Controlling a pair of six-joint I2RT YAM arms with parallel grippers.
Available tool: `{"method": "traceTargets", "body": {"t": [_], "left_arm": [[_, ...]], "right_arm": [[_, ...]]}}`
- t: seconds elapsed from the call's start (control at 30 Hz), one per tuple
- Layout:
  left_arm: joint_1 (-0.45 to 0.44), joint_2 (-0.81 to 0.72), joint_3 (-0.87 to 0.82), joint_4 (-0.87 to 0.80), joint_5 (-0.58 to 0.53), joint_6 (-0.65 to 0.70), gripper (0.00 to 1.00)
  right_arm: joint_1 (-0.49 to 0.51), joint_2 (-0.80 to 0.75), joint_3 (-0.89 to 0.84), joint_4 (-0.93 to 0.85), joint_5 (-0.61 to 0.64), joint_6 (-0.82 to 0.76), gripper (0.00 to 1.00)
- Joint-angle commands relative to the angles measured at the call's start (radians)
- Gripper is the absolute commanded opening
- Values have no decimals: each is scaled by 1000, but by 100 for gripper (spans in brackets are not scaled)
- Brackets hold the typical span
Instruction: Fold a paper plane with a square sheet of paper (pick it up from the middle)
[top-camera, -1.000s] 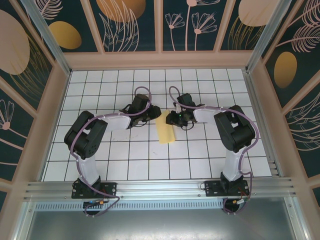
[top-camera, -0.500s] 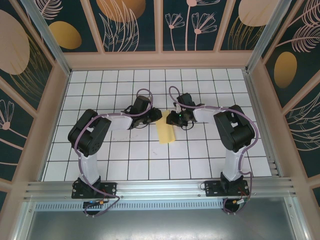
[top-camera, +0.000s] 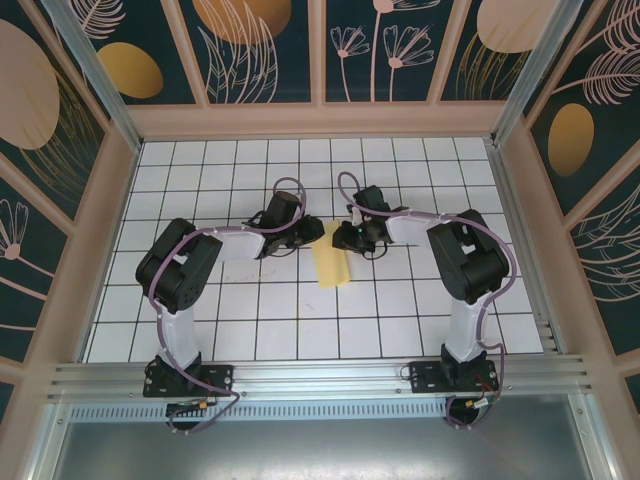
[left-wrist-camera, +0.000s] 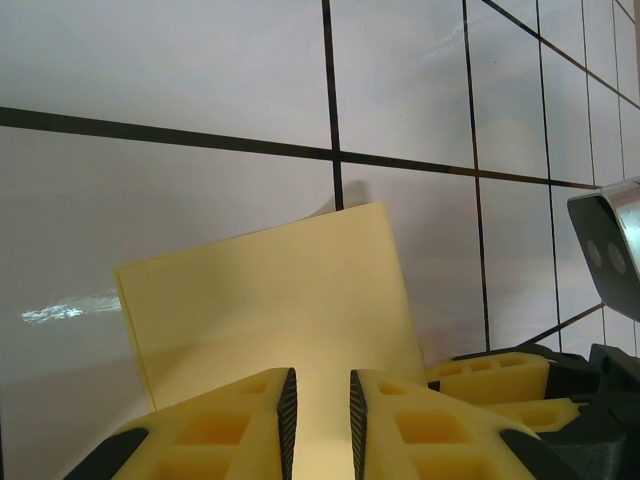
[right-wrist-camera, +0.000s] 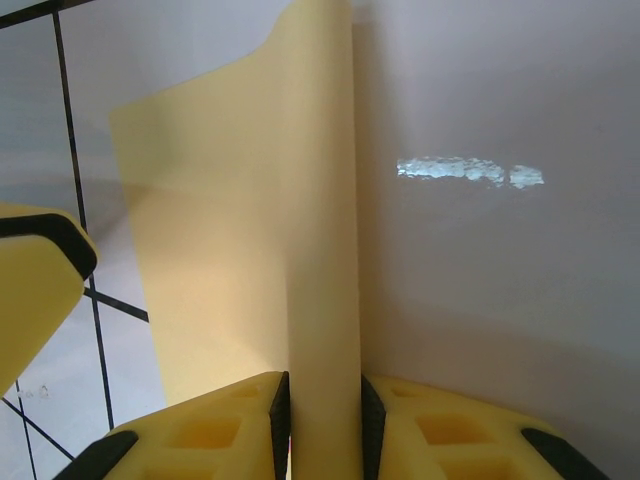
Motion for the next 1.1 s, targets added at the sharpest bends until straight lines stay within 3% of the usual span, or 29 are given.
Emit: {"method": "traceTargets", "body": {"t": [0.0, 0.6, 1.07], "left_arm": [[-5, 8, -16, 19, 18, -9, 25], [-9, 28, -18, 21, 30, -13, 23], [-18, 66, 4, -80, -26, 6, 20]], "right_arm": [[-11, 142, -42, -29, 179, -4, 31], [-7, 160, -36, -35, 184, -7, 33], [-6, 161, -36, -30, 177, -9, 33]]}}
